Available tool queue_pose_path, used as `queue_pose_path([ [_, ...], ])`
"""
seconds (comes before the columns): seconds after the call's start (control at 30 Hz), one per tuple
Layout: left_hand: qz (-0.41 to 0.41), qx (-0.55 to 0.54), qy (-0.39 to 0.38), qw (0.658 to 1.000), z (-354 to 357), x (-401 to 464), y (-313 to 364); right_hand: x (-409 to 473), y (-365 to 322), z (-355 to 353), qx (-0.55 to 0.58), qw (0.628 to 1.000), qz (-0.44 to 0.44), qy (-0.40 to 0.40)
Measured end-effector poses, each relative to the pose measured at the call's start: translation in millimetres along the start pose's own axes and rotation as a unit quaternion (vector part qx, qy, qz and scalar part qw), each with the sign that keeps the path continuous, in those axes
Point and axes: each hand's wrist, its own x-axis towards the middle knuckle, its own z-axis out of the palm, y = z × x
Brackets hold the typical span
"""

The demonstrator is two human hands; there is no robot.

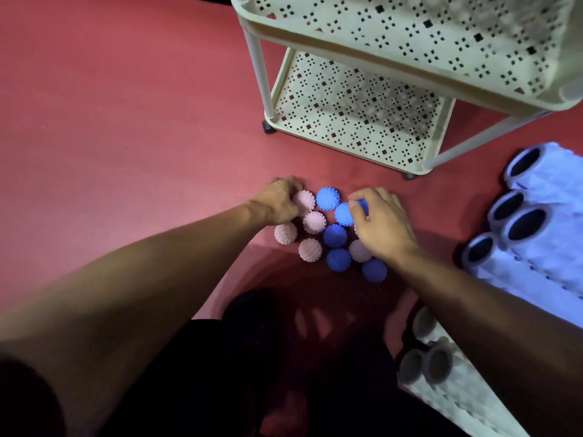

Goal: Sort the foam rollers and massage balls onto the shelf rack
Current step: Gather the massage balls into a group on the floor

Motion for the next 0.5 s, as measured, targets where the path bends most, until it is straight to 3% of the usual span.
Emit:
queue_pose_path([
  [0.3, 0.043, 0.041, -0.092, 0.994, -34, -26, 19, -2, -22, 1, -0.027, 0.998, -0.041, -0.027],
  [0.4, 0.086, 0.156, -0.105, 0.978, -82, -52, 35, 1, -35, -17, -0.057, 0.99, -0.101, -0.079],
  [0.5, 0.092, 0.183, -0.077, 0.976, -137, -80, 37, 8, -64, -46, -0.086, 0.972, -0.143, -0.166],
])
